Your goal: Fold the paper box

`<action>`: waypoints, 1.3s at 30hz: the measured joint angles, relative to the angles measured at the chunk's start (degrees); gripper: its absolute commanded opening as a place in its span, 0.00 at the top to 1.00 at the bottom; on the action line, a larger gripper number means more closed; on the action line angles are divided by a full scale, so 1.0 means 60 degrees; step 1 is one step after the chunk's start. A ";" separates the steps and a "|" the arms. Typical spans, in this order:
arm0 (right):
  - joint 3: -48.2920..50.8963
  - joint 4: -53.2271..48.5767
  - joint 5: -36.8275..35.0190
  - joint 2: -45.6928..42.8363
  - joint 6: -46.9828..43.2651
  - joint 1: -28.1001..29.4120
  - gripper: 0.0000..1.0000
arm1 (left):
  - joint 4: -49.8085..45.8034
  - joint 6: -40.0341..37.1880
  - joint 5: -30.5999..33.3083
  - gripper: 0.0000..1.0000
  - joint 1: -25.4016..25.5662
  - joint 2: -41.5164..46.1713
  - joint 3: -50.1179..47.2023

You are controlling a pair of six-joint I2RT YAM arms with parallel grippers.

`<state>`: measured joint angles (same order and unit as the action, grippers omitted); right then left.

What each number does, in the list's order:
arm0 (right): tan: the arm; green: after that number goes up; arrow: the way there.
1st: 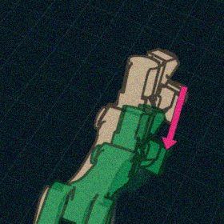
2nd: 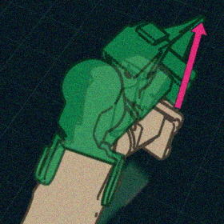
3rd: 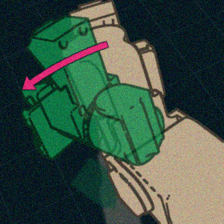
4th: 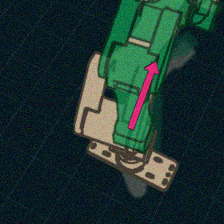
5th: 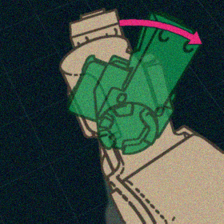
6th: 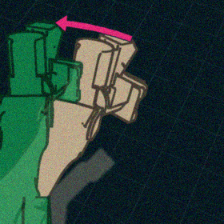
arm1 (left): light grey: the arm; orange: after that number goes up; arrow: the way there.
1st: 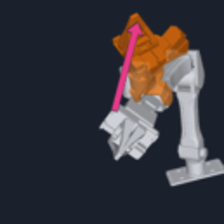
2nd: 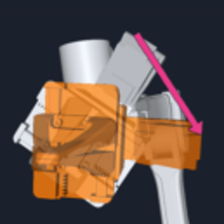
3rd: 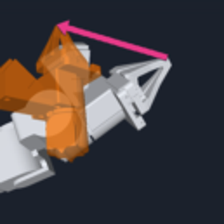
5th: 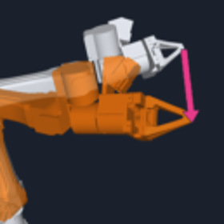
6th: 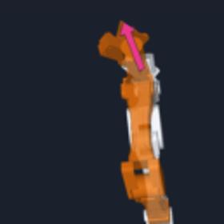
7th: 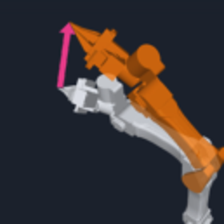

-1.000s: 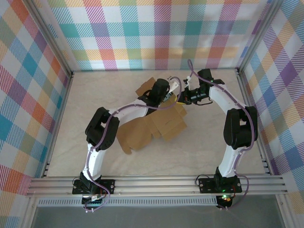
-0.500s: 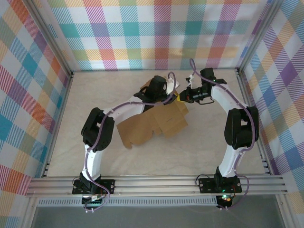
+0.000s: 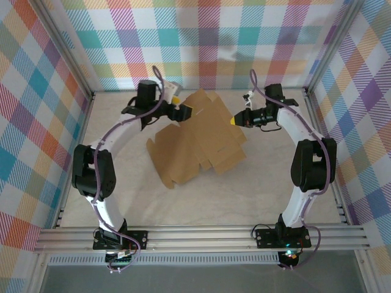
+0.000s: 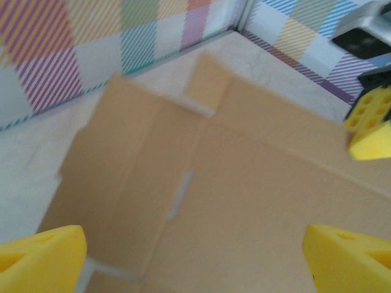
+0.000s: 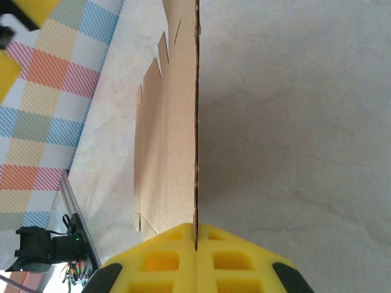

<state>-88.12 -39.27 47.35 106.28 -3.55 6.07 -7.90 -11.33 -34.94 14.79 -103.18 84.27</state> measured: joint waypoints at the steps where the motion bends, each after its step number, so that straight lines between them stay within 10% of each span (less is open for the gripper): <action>1: -0.0033 -0.0069 0.0098 0.0000 -0.0106 -0.0011 1.00 | -0.0164 -0.0033 -0.0226 0.17 -0.0226 -0.0007 -0.0062; 22: -0.0474 -0.1774 0.1373 -0.0011 -0.1931 -0.0066 1.00 | -0.5173 -0.3399 -0.2641 0.51 -0.1311 -0.1880 0.1242; 39: -0.0499 -0.2047 0.1457 -0.0098 -0.2065 -0.0073 1.00 | -0.5144 -0.3479 -0.2929 0.39 -0.1865 -0.2065 0.1443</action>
<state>-91.11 -51.55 56.10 105.69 -15.94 5.63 -38.76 -32.21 -52.51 3.60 -115.57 92.92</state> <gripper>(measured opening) 0.052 0.628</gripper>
